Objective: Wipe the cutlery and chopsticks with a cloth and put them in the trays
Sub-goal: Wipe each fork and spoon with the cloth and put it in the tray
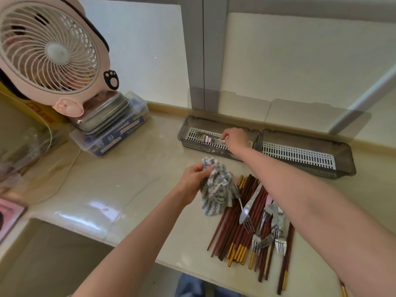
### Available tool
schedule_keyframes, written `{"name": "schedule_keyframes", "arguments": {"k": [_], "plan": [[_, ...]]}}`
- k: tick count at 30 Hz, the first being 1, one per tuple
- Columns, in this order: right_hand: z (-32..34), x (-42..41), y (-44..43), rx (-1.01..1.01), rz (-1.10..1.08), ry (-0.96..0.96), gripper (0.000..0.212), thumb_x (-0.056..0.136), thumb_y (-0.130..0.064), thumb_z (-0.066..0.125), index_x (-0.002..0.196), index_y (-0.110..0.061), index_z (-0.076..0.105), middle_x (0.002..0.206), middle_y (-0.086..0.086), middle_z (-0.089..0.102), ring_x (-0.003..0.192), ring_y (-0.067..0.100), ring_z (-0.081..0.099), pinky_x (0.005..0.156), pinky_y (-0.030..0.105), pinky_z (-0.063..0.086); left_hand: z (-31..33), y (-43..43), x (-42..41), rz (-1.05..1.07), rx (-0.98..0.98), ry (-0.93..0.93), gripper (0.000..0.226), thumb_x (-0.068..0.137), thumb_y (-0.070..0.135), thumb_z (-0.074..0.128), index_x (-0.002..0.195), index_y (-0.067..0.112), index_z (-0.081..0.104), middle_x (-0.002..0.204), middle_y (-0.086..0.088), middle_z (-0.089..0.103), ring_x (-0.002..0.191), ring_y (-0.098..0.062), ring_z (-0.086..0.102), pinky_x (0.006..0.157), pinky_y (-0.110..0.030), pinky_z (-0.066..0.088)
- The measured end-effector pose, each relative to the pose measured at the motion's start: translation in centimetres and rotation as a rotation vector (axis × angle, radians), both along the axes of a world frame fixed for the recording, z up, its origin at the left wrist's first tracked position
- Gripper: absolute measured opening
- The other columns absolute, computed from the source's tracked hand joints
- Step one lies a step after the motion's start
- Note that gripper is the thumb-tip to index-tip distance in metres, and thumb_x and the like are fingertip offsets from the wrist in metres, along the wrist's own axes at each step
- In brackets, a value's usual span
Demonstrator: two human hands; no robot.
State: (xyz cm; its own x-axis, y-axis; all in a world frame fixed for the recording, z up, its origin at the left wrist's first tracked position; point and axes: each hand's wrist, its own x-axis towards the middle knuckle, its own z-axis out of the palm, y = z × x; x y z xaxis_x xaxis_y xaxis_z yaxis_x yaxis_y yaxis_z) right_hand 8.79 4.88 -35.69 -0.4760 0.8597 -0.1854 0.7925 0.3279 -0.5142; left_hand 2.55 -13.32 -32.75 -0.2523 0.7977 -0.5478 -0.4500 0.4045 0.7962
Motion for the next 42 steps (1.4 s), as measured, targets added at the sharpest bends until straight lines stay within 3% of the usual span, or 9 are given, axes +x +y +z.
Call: {"name": "schedule_keyframes", "arguments": {"k": [8,15,17,21,23,26,29,36,42], "plan": [[-2.3,-1.3,1.2,-0.229,0.135,-0.111,0.027,0.094,-0.036,0.056,0.098,-0.016,0.073,0.097,0.004,0.068,0.091,0.024,0.062,0.079,0.031,0.048,-1.6,-1.6,-0.8,0.07,-0.002,-0.045,0.014,0.092,0.011,0.053,0.09,0.004,0.064,0.079,-0.008,0.07,0.068,-0.015,0.068,0.062,-0.024,0.055],[0.2,3.4,-3.3,0.185,0.1,0.28,0.019,0.096,-0.026,0.049,0.103,-0.02,0.065,0.096,-0.006,0.061,0.077,0.01,0.056,0.065,0.025,0.045,-2.0,-1.3,-2.0,0.153,-0.031,-0.103,0.016,0.094,0.015,0.05,0.094,0.006,0.063,0.077,-0.004,0.072,0.068,-0.014,0.069,0.062,-0.024,0.056],[-0.8,5.4,-5.4,0.157,0.154,0.2,0.015,0.095,-0.023,0.05,0.103,-0.019,0.062,0.091,-0.008,0.06,0.078,0.011,0.059,0.06,0.019,0.043,-2.2,-1.2,-1.9,0.173,-0.042,-0.123,0.018,0.096,0.016,0.046,0.095,0.007,0.063,0.075,-0.002,0.073,0.066,-0.013,0.069,0.058,-0.023,0.055],[-4.3,8.2,-8.3,0.062,0.156,-0.288,0.026,0.095,-0.023,0.047,0.118,-0.013,0.05,0.114,0.008,0.055,0.094,0.031,0.06,0.075,0.036,0.048,-2.8,-1.0,-0.7,0.148,-0.076,-0.183,0.021,0.098,0.015,0.041,0.099,0.006,0.06,0.071,-0.002,0.073,0.064,-0.013,0.07,0.054,-0.023,0.054],[-5.0,8.6,-8.8,-0.004,0.129,-0.281,0.028,0.093,-0.015,0.048,0.12,-0.01,0.046,0.114,0.012,0.056,0.093,0.032,0.06,0.07,0.036,0.047,-2.9,-0.9,-0.1,0.116,-0.082,-0.208,0.02,0.099,0.013,0.04,0.099,0.005,0.059,0.071,-0.003,0.072,0.063,-0.014,0.07,0.053,-0.024,0.054],[-4.3,8.4,-8.4,-0.174,0.023,-0.13,0.013,0.091,-0.011,0.051,0.103,-0.011,0.056,0.098,0.009,0.061,0.091,0.03,0.06,0.062,0.03,0.042,-2.7,-0.7,0.5,0.109,-0.059,-0.258,0.021,0.099,0.013,0.039,0.096,0.006,0.058,0.071,-0.003,0.072,0.063,-0.014,0.07,0.053,-0.023,0.055],[-2.6,9.2,-7.1,-0.462,-0.126,0.104,0.014,0.09,-0.011,0.058,0.078,-0.008,0.063,0.074,0.006,0.059,0.063,0.017,0.055,0.049,0.022,0.038,-2.4,-0.7,0.5,0.101,-0.037,-0.294,0.021,0.099,0.013,0.039,0.1,0.005,0.057,0.073,-0.004,0.073,0.065,-0.014,0.07,0.055,-0.025,0.056],[1.3,12.5,-6.4,-0.981,-0.516,1.241,0.013,0.093,0.003,0.047,0.088,-0.006,0.055,0.073,0.006,0.053,0.054,0.01,0.052,0.049,0.017,0.047,-2.0,-1.0,0.4,0.123,0.036,-0.361,0.025,0.097,0.0,0.033,0.1,0.007,0.058,0.074,-0.004,0.073,0.065,-0.013,0.07,0.059,-0.024,0.057],[1.4,11.2,-9.6,-1.031,-0.683,1.433,0.009,0.09,0.008,0.051,0.095,0.004,0.057,0.083,0.019,0.071,0.075,0.023,0.072,0.066,0.028,0.06,-1.0,-0.2,1.4,0.174,0.161,-0.401,0.022,0.099,0.008,0.033,0.099,0.008,0.055,0.072,-0.001,0.072,0.064,-0.009,0.069,0.057,-0.022,0.055]]}}
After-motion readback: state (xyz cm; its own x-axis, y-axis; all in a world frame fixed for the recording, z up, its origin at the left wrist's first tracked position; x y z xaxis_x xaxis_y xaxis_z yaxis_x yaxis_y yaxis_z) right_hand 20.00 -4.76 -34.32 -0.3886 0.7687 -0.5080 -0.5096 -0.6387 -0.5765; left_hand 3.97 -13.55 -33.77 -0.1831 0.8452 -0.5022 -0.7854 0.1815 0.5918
